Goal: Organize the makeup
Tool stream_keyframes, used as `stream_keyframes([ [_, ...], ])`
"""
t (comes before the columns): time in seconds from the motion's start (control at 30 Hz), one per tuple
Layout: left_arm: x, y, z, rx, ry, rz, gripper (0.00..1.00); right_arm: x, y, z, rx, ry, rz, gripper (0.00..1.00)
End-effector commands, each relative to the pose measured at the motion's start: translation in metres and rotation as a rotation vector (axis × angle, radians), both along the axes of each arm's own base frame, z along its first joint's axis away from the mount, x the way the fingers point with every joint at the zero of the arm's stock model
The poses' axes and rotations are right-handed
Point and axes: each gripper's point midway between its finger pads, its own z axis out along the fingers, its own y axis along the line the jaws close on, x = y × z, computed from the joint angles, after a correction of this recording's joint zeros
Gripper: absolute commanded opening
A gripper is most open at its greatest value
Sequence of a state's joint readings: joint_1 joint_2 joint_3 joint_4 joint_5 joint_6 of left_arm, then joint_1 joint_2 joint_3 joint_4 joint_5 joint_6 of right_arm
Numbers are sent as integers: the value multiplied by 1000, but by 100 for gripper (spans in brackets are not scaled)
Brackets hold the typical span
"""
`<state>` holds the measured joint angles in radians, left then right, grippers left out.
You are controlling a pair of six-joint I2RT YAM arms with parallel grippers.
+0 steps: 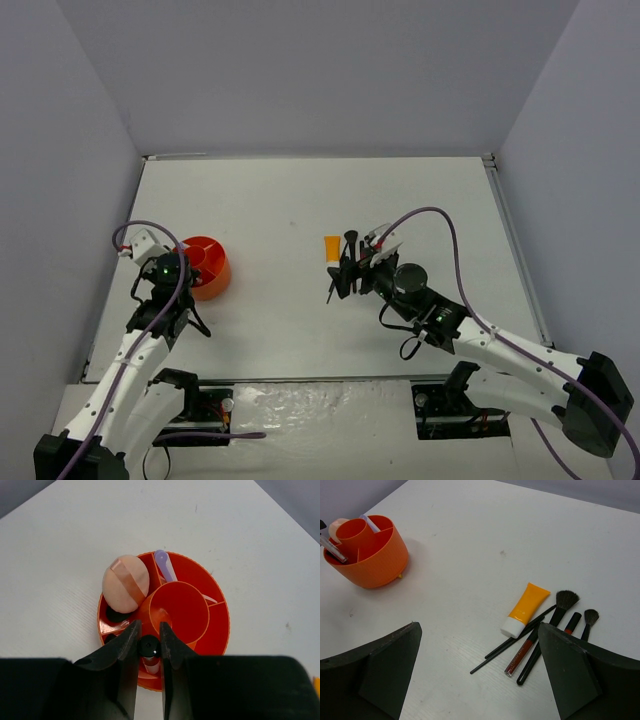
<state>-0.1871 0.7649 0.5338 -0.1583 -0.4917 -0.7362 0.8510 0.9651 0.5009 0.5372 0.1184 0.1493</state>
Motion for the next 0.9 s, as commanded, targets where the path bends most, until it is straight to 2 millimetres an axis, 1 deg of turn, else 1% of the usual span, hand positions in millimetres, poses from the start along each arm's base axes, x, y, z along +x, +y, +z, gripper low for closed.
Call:
stream_keyframes([
  [0.0,20,-2,30,-58,-142,23,7,7,-9,21,37,-62,-50,100],
  [0.1,15,0,26,-67,-126,39,20,8,-13,19,32,-60,-65,100],
  [0.23,7,2,31,-74,-134,49,38,14,-18,15,16,-42,-108,100],
  [0.3,2,4,35,-72,-135,53,45,17,-21,9,5,-18,-137,100],
  [0.47,-7,9,45,-55,-130,69,57,29,-32,-5,-16,56,-254,100],
  [0.5,-9,10,50,-51,-135,67,58,34,-36,-13,-36,77,-289,100],
  [0.57,-13,10,64,-44,-147,60,62,39,-38,-24,-65,121,-324,97],
  [0.63,-17,10,83,-26,-163,38,67,44,-43,-35,-98,158,-366,94],
  [0.67,-19,9,94,-15,-171,20,71,47,-46,-40,-107,180,-389,92],
  [0.73,-23,9,106,11,-166,-6,78,53,-51,-49,-114,217,-424,85],
  [0.77,-26,7,123,22,-181,-30,82,57,-54,-54,-110,238,-440,81],
  [0.8,-29,6,133,50,-174,-54,86,60,-57,-60,-105,263,-453,78],
  [0.87,-32,5,144,101,-148,-99,95,65,-61,-70,-105,297,-465,72],
])
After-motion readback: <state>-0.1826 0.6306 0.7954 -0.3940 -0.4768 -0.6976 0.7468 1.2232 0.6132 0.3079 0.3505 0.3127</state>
